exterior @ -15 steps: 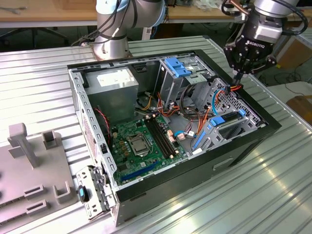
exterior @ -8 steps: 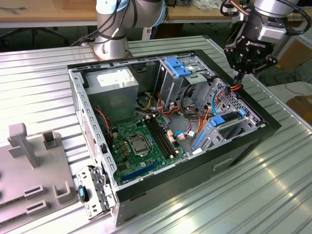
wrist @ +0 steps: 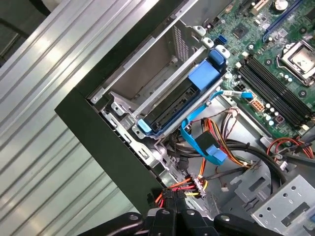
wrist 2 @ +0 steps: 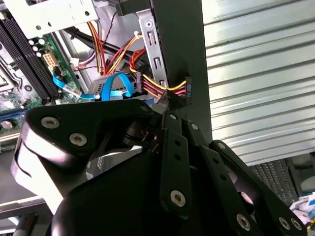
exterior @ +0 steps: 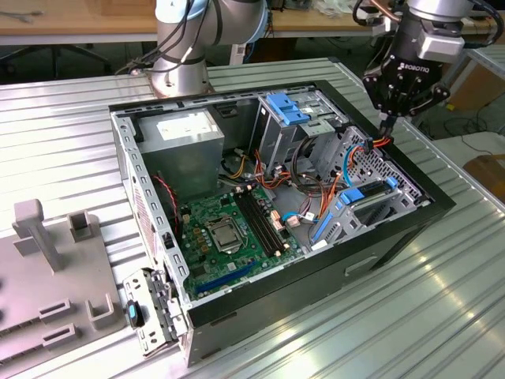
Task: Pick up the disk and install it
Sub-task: 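Insert the first disk wire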
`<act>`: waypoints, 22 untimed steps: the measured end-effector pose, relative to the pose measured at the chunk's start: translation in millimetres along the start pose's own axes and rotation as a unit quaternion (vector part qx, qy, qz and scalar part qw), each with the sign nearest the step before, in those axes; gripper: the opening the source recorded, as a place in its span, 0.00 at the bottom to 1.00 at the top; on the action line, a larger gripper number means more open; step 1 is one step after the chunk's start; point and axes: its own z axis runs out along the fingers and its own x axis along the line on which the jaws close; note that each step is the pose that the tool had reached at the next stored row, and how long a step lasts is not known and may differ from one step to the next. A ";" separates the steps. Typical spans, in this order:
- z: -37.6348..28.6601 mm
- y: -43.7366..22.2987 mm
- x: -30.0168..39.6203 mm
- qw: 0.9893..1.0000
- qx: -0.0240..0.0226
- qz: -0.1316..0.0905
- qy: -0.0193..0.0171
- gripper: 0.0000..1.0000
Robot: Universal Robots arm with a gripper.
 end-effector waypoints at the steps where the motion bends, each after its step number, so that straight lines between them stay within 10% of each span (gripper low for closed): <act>1: -0.2 -1.1 -1.0 1.000 0.000 -0.008 0.002 0.11; 13: -3.6 -18.8 -17.1 0.998 -0.001 -0.062 0.013 0.11; 22: -2.8 -20.3 -16.3 0.994 0.003 -0.106 0.018 0.11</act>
